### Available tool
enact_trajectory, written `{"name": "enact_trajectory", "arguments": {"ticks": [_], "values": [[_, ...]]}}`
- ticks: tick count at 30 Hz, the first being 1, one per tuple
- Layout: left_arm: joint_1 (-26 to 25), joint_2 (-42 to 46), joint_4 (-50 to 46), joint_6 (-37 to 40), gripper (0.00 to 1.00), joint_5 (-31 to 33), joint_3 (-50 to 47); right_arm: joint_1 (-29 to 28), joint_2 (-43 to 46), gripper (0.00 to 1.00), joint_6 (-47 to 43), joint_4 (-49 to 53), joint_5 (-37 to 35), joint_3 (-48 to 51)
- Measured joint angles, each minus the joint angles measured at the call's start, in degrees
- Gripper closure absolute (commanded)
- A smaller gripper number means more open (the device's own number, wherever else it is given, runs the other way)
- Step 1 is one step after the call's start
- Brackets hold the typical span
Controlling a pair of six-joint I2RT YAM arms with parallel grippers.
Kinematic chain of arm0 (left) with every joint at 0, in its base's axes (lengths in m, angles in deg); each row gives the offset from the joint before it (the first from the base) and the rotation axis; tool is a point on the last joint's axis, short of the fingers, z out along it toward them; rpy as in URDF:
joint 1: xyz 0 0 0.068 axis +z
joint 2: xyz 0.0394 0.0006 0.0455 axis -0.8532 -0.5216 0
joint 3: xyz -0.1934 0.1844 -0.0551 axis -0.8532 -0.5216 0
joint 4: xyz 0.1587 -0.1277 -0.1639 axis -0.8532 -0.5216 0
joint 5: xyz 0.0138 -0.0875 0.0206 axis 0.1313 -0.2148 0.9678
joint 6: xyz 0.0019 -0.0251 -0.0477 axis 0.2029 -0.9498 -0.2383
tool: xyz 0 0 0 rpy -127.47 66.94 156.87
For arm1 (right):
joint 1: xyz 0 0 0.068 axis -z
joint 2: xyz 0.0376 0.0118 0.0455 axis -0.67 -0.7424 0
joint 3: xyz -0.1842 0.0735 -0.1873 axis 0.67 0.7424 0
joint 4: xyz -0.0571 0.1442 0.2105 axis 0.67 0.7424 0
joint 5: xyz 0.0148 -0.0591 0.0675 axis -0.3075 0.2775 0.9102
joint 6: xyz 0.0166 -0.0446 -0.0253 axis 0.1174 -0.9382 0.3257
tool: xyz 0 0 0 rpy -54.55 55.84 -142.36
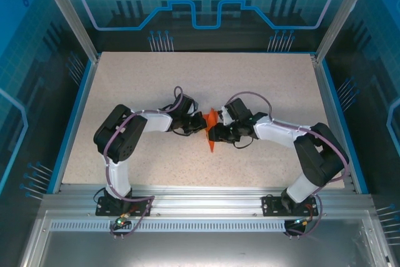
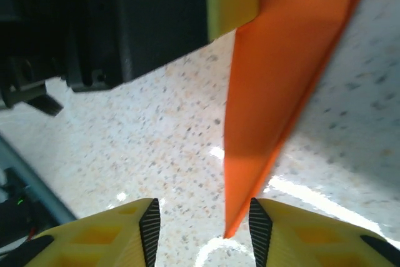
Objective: Fold a paper plane with a square sheet of paper (fold left side to right side)
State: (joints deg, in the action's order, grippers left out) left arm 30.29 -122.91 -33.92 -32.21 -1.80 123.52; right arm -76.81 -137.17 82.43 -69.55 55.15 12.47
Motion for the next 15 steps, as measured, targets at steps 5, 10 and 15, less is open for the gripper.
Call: {"name": "enact_trajectory", "arguments": {"ticks": [5,10,15], "values": [[0.02,0.00,0.00,-0.02,1.00,0.15,0.00,-5.77,-0.07,0.46,-3.02,6.86,-10.32,-3.28],[0.02,0.00,0.00,0.00,1.00,0.17,0.00,-9.94,-3.08,0.47,-4.15,10.84,-15.80,-5.27],[0.02,0.00,-0.07,0.04,1.00,0.17,0.04,-11.54,-6.97,0.49,-5.09,12.85,-18.34,-7.69]]}}
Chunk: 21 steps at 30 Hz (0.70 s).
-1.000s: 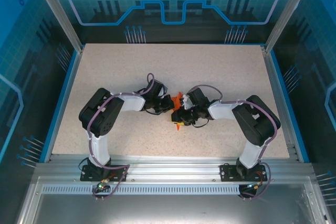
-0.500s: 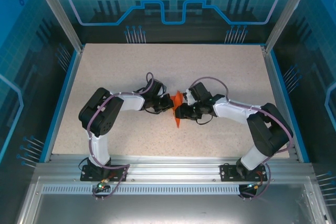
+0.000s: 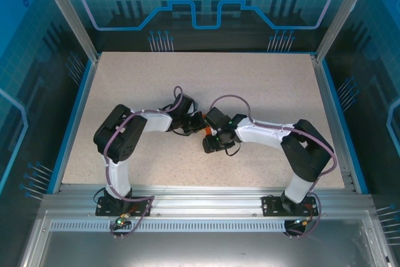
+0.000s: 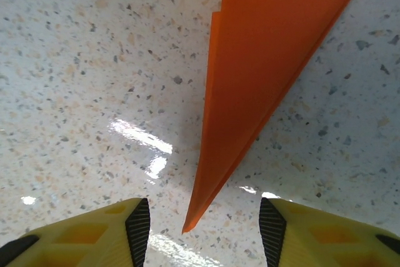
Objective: Fold a paper plane with a square sheet of paper (fold left side to right side)
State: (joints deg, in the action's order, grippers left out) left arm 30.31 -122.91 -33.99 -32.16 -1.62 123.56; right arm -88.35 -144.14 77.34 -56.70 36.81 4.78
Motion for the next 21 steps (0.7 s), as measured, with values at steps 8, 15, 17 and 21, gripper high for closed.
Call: {"name": "enact_trajectory", "arguments": {"ticks": [8,15,17,21], "values": [[0.02,0.00,-0.39,0.52,1.00,0.04,0.22,-0.98,-2.71,0.58,-1.11,2.84,-2.73,-2.47],[0.13,0.00,-0.61,1.22,1.00,0.09,0.28,-0.98,-3.54,0.63,-1.70,4.68,-3.23,-2.80],[0.26,0.00,-0.68,1.22,1.00,0.07,0.28,-0.98,-3.69,0.64,-1.75,4.98,-3.39,-2.80],[0.46,0.00,-0.74,1.25,1.00,0.07,0.28,-1.03,-3.80,0.67,-1.92,5.22,-3.87,-2.80]]}}
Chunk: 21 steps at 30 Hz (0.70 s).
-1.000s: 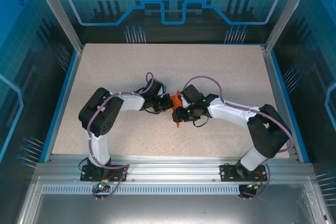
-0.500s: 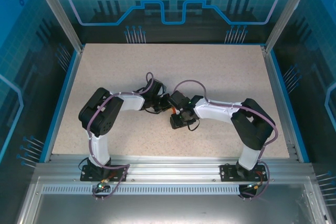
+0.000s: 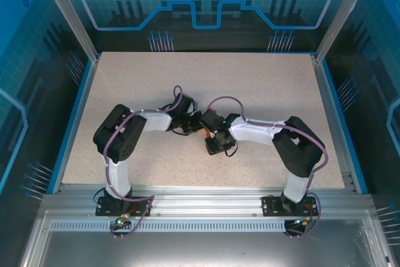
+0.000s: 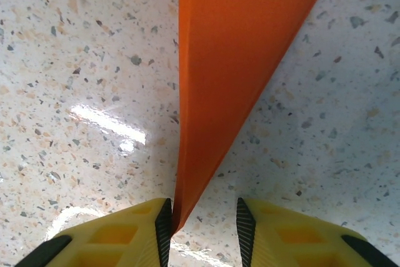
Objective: Fold a paper plane with a square sheet of paper (fold left side to right side)
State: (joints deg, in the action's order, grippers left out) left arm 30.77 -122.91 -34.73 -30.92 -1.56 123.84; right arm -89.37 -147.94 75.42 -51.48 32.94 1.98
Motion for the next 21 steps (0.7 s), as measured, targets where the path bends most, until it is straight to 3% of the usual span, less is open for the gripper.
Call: {"name": "enact_trajectory", "arguments": {"ticks": [10,14,21], "values": [[0.59,0.00,0.00,0.20,1.00,0.00,0.00,-0.02,0.00,0.66,-0.76,0.04,-0.09,0.07],[0.66,0.00,0.00,0.26,1.00,0.00,0.00,0.55,3.98,0.59,-2.45,-3.67,4.76,3.50],[0.70,0.00,0.02,0.37,1.00,0.00,-0.02,8.22,11.80,0.62,-1.01,-14.01,17.84,8.59]]}}
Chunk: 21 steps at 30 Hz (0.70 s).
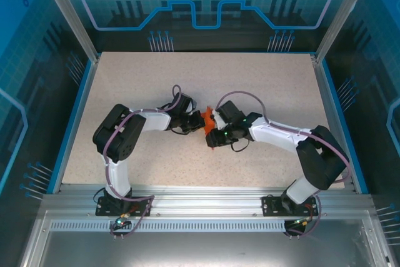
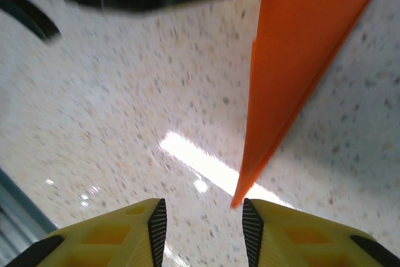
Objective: Fold a paper plane with a square sheet of paper (fold left side to right side)
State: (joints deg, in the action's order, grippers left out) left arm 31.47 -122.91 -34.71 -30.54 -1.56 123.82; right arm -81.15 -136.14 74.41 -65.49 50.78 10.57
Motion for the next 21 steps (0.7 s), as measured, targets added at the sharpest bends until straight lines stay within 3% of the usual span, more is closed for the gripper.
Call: {"name": "enact_trajectory", "arguments": {"ticks": [10,21], "values": [[0.07,0.00,0.07,0.00,1.00,0.00,0.00,2.60,-4.26,0.64,7.41,-15.32,9.18,4.96],[0.11,0.00,0.44,0.00,1.00,-0.02,-0.22,3.85,-8.26,0.64,10.36,-21.75,12.46,6.25]]}}
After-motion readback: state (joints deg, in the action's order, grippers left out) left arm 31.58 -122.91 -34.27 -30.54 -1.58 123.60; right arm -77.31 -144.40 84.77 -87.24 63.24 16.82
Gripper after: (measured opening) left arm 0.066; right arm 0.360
